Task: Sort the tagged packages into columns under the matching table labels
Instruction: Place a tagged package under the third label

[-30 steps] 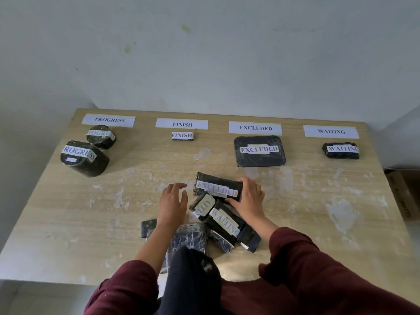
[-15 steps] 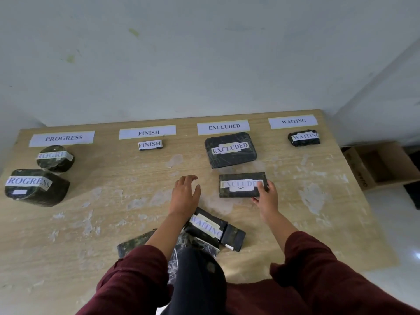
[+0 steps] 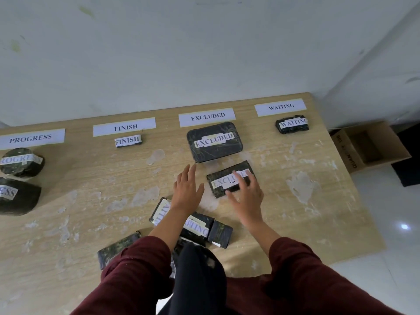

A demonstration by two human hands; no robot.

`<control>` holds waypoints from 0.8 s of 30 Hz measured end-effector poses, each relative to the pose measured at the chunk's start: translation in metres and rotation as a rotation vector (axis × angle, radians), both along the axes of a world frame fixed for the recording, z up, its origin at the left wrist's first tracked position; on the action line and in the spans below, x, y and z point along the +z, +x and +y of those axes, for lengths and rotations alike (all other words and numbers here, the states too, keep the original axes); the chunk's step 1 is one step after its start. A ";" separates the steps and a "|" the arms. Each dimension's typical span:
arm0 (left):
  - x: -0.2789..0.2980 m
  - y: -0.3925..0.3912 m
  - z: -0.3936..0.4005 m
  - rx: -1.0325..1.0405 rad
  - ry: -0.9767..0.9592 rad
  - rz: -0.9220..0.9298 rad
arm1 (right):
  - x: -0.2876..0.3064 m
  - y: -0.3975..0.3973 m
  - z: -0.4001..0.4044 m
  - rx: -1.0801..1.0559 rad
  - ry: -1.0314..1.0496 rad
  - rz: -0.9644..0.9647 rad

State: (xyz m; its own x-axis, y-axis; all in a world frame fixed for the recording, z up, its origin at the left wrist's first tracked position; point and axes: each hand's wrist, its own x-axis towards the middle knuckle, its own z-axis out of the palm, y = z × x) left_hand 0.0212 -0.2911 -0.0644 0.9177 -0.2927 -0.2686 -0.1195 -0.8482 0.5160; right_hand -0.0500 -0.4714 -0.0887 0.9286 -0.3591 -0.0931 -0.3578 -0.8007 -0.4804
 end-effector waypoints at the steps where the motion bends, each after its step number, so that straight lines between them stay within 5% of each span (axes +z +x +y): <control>1: 0.000 0.002 -0.002 -0.025 0.013 -0.025 | -0.004 -0.005 0.003 0.082 -0.033 0.034; 8: -0.010 0.024 -0.007 -0.183 0.124 -0.054 | -0.012 -0.009 0.026 0.178 -0.073 0.093; 24: -0.001 0.021 0.009 -0.110 0.014 -0.062 | 0.000 0.006 0.036 0.219 -0.117 0.247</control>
